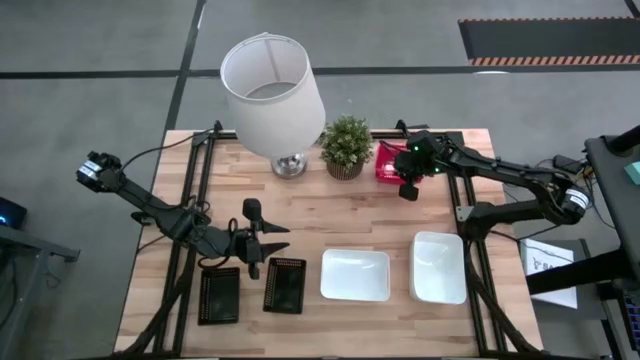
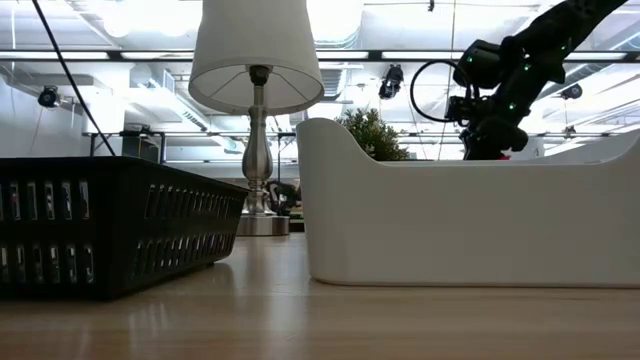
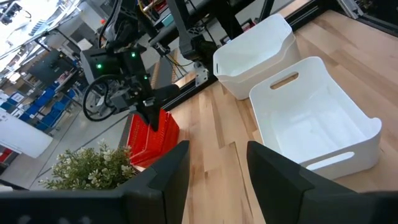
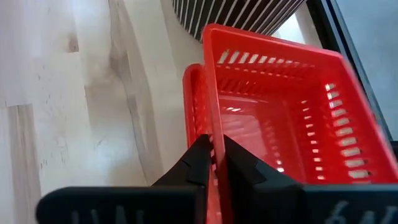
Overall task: Stack baskets by color
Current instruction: Stack the left red bin on the red bins, then stack the left white bin on the white bins
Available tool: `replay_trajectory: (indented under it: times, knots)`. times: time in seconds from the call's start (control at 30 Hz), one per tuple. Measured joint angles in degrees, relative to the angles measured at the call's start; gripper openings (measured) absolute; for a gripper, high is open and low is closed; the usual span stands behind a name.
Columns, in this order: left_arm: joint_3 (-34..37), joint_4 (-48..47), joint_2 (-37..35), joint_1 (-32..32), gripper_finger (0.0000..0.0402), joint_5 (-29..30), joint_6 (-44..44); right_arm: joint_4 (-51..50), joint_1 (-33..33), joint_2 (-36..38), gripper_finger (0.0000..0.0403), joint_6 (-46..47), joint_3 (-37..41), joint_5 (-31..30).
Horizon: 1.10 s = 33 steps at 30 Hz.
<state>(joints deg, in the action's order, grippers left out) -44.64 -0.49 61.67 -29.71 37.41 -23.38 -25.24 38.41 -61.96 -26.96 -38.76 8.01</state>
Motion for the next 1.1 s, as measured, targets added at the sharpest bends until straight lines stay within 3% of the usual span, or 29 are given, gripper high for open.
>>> replay_trajectory:
  times: [0.47, 0.73, 0.9, 1.1]
  knots:
    - [0.02, 0.0, 0.02, 0.0, 0.0144, -0.02, 0.09, -0.37, 0.0, 1.54, 0.0092, 3.46, 0.0, -0.5]
    - [0.02, 0.0, 0.02, 0.01, 0.0144, -0.04, 0.57, -0.51, -1.93, 2.0, 0.0042, 9.88, -0.02, -0.61]
    - [0.04, 0.05, 0.53, 0.04, 0.0144, -0.21, 0.55, 0.05, -8.63, 3.84, 0.0012, 13.07, -0.02, -1.18]
    - [0.07, 0.53, 1.43, 0.13, 0.0144, -0.17, 0.57, 0.09, -18.96, 7.12, 0.0009, 18.35, -0.09, -8.17]
